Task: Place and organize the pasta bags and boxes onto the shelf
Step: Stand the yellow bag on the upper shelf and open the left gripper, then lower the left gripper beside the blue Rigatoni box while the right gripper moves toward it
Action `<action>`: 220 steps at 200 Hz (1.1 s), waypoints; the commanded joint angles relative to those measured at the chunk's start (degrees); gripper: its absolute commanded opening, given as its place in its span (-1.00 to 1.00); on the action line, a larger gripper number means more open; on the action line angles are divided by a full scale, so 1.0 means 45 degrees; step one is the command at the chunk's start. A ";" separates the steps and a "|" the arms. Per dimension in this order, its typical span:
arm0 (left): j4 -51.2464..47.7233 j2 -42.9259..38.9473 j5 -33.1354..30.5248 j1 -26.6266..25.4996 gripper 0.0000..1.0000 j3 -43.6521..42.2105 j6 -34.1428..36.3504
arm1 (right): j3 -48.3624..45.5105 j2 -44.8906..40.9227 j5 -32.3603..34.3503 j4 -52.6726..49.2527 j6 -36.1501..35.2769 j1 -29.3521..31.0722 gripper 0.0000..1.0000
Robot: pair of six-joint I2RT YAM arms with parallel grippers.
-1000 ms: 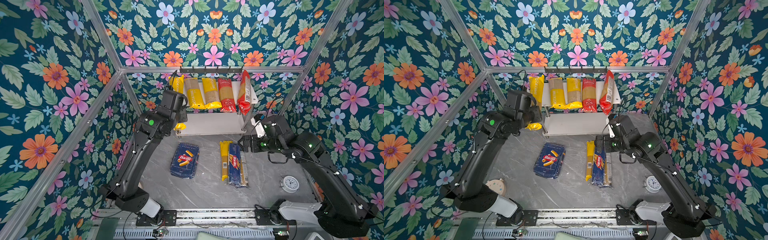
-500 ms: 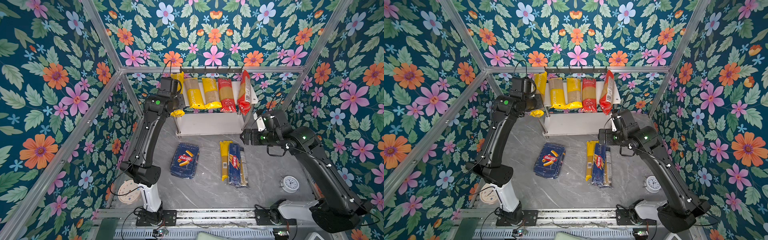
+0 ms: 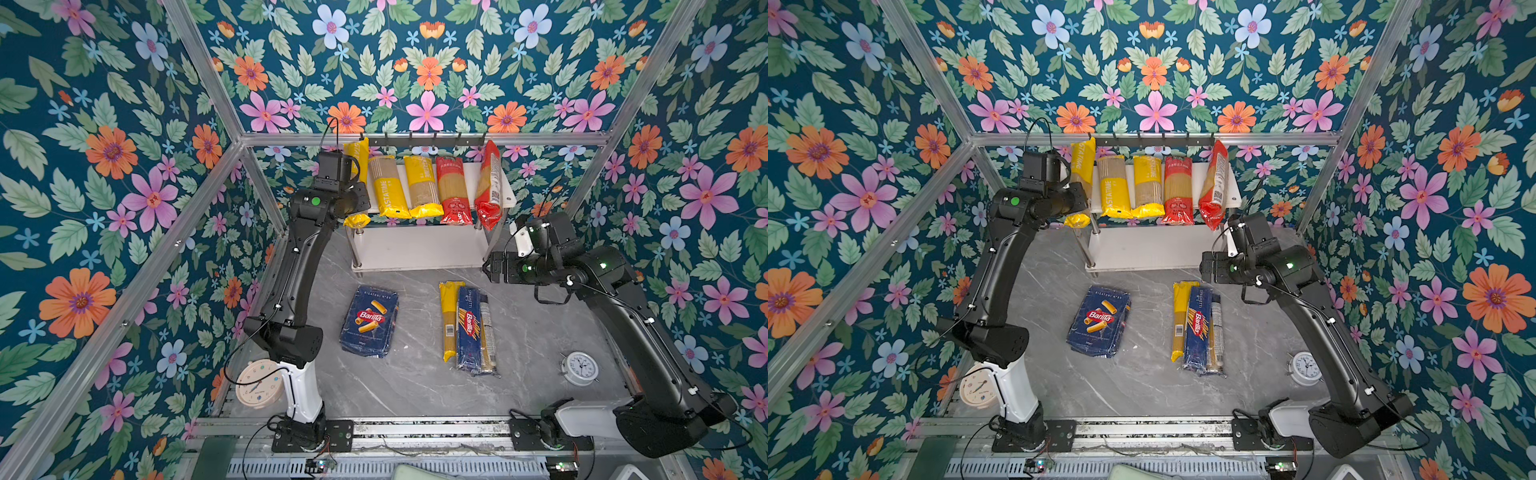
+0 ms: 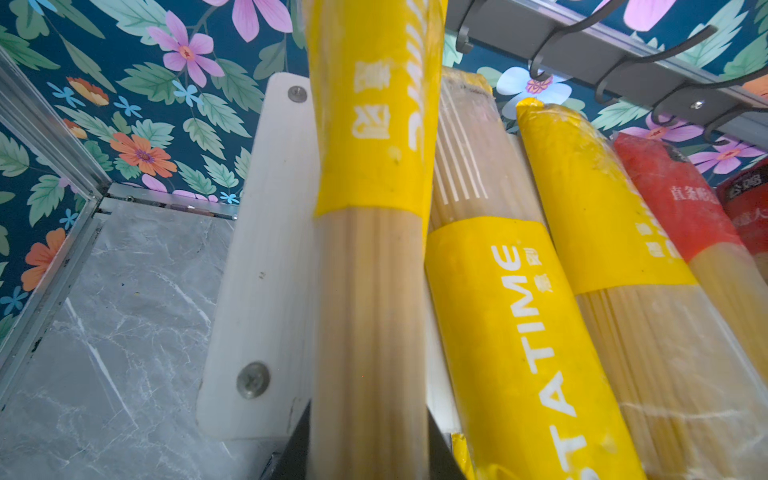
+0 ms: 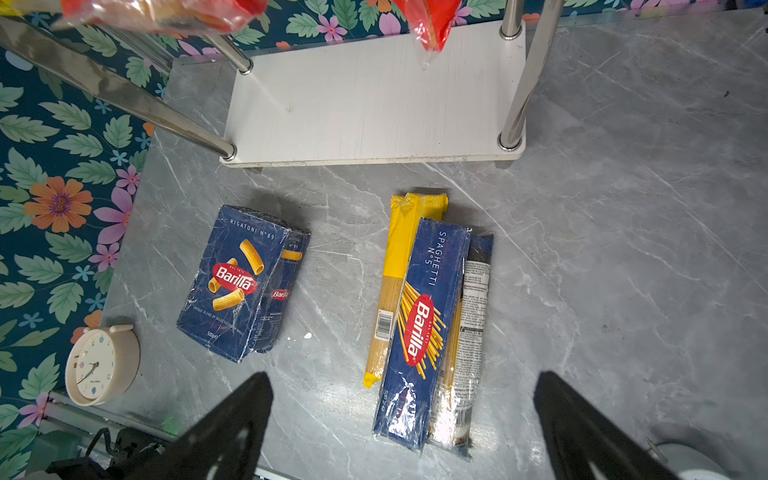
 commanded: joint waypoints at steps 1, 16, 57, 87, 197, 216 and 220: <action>0.1446 -0.0062 0.0153 0.0006 -0.03 0.0116 -0.0112 | -0.0152 -0.0211 -0.0163 0.0217 -0.0199 -0.0126 0.99; 0.1826 -0.0213 -0.0120 0.0020 0.32 -0.0001 -0.0078 | -0.0233 -0.0346 -0.0222 0.0166 -0.0179 -0.0227 0.99; 0.2052 -0.0548 -0.0327 0.0016 0.41 -0.0276 -0.0018 | -0.0399 -0.0718 -0.0168 0.0100 -0.0141 -0.0366 0.99; 0.2013 -0.0755 -0.0010 0.0006 0.42 -0.0411 -0.0119 | -0.0600 -0.0972 -0.0188 0.0052 0.0011 -0.0369 0.99; 0.2582 -0.6964 -0.0955 -0.0150 0.99 -0.8886 0.0372 | -0.2145 -0.2091 -0.0903 -0.0120 0.0687 -0.0351 0.99; 0.2521 -0.8141 -0.0972 -0.0151 0.99 -1.0616 0.0212 | -0.2736 -0.2462 -0.1243 -0.0080 0.0860 -0.0353 0.99; 0.2496 -0.8385 -0.0972 -0.0151 0.99 -1.0950 0.0127 | -0.2876 -0.2538 -0.1312 -0.0062 0.0897 -0.0321 0.99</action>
